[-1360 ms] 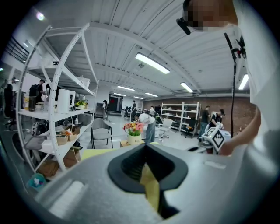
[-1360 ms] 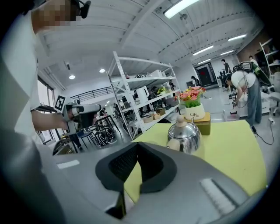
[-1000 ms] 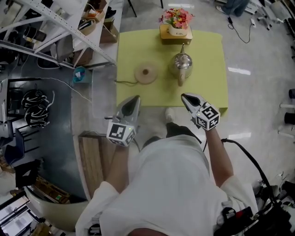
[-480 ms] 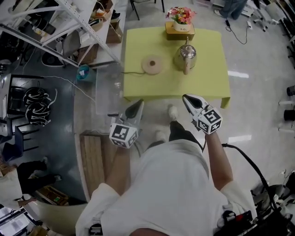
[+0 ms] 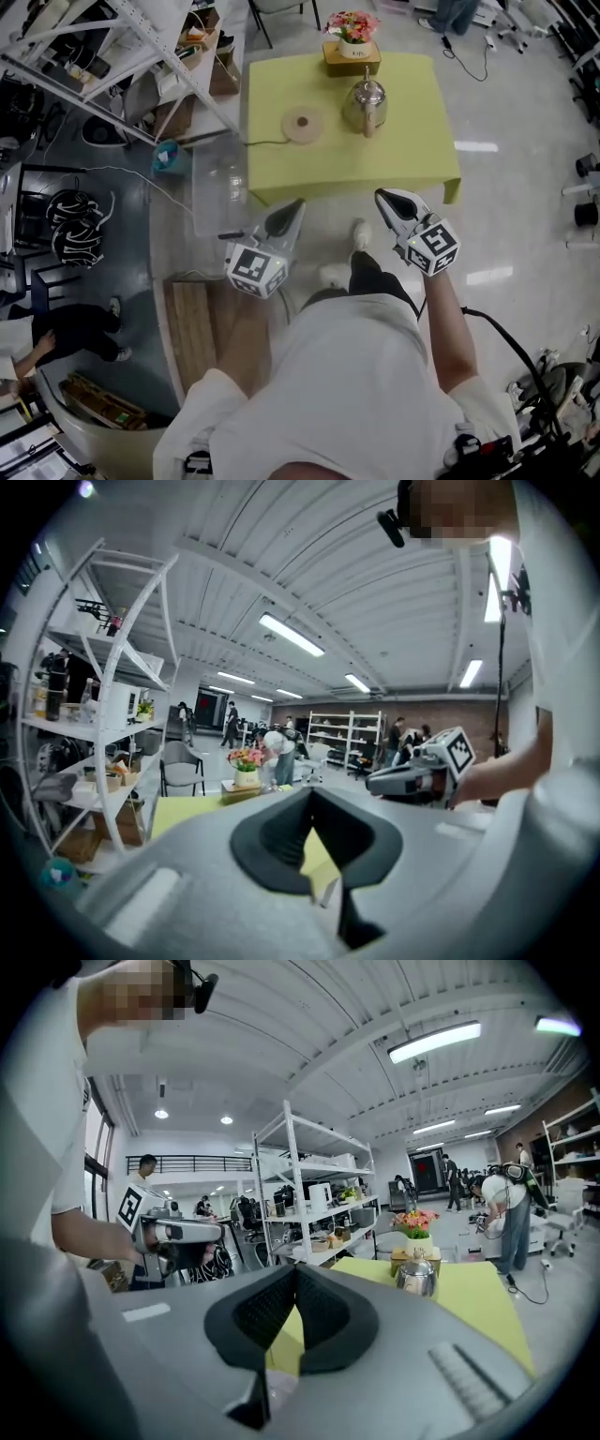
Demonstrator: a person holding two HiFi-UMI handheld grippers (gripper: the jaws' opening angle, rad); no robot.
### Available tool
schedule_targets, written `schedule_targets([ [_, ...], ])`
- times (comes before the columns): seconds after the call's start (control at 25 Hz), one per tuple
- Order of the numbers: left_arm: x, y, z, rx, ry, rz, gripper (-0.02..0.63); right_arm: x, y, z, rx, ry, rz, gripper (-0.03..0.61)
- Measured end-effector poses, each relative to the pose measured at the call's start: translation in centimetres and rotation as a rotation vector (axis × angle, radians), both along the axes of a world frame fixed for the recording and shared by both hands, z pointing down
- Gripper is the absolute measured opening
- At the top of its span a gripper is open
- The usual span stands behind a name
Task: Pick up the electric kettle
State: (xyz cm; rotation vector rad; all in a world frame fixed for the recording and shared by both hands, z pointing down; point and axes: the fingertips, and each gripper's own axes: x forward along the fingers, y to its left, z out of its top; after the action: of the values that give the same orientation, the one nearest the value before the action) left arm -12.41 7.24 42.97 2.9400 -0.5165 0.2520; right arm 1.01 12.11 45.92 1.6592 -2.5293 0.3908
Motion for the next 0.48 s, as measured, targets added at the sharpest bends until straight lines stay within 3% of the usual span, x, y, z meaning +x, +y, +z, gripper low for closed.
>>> schedule_targets([
  [0.48, 4.1, 3.9, -3.5, 0.021, 0.041, 0.066, 0.003, 2.1, 4.3, -3.1, 0.052, 0.043, 0.046, 0.005],
])
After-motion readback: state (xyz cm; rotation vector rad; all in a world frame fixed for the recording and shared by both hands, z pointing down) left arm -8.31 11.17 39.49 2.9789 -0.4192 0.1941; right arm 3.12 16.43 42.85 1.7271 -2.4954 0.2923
